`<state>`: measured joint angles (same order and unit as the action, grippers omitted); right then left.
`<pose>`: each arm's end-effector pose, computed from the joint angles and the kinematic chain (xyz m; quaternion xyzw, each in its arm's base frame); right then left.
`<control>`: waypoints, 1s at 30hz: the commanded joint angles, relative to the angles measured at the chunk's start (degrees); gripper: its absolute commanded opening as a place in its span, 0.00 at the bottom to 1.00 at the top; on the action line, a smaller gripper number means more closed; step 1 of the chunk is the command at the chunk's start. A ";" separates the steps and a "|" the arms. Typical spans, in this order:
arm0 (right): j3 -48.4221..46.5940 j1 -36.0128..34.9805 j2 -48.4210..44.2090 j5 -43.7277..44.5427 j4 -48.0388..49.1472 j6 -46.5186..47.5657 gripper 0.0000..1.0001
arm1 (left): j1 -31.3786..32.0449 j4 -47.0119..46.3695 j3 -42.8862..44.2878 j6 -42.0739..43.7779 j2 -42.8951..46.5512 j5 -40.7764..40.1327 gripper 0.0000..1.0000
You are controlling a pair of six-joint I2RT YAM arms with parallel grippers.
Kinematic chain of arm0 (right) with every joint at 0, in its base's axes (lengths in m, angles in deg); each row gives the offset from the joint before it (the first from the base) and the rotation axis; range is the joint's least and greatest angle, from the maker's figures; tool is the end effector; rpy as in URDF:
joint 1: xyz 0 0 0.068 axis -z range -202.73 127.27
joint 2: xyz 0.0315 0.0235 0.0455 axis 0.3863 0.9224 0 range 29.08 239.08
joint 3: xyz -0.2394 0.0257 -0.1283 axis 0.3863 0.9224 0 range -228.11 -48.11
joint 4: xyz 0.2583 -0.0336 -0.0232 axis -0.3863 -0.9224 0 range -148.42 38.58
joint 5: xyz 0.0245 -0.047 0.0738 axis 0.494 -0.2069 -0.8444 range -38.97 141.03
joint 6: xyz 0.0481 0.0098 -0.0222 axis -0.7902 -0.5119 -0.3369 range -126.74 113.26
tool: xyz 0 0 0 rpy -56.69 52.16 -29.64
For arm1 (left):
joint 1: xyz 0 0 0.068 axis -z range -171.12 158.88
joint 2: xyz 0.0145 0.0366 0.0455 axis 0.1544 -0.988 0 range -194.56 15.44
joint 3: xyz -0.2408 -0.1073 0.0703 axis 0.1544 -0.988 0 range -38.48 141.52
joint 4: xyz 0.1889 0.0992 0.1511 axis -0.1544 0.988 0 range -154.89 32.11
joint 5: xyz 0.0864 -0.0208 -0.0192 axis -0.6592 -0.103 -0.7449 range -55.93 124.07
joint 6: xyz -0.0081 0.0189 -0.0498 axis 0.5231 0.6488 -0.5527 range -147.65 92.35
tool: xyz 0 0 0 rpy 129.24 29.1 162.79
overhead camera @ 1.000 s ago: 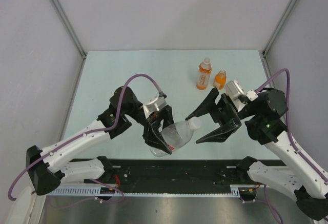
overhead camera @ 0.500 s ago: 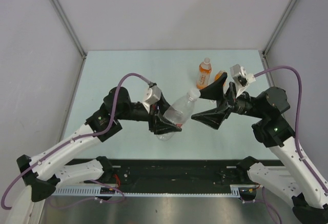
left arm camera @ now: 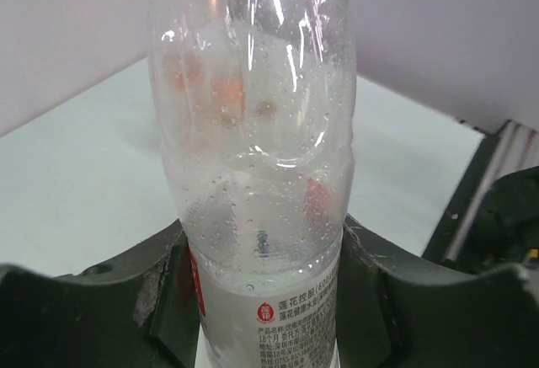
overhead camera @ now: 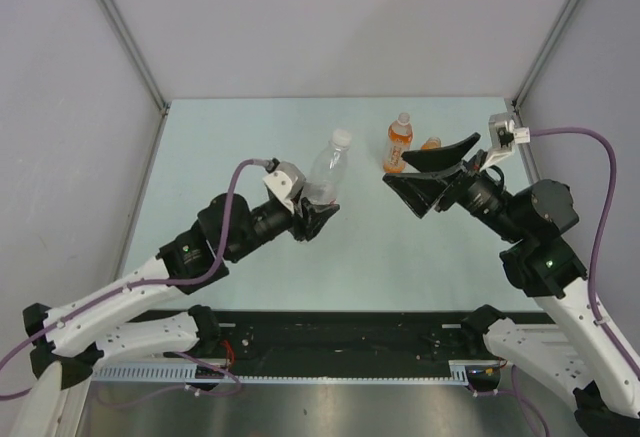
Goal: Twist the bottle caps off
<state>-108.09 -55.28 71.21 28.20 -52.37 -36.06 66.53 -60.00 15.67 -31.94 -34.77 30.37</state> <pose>0.1116 0.0876 0.4539 -0.1754 0.5791 0.5059 0.6148 0.1094 -0.1683 0.3913 0.2997 0.6469 -0.3409 0.6127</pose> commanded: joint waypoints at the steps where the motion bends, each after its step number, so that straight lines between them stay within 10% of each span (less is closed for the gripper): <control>1: -2.15 -3.65 1.55 13.40 4.02 -5.92 0.99 | 5.01 0.91 -0.97 7.01 -0.84 -17.72 0.00; 9: -2.33 -10.50 6.56 22.56 4.38 -6.10 0.96 | 12.05 0.57 -1.15 10.36 -6.12 -29.33 0.00; 30: -2.24 -12.80 11.92 26.35 4.82 -4.34 0.70 | 14.16 -1.63 -1.33 11.24 -8.93 -29.78 0.00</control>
<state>-108.44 -67.78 82.72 54.06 -49.72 -41.13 80.19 -59.13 14.43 -22.15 -43.78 2.06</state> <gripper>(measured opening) 0.735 0.560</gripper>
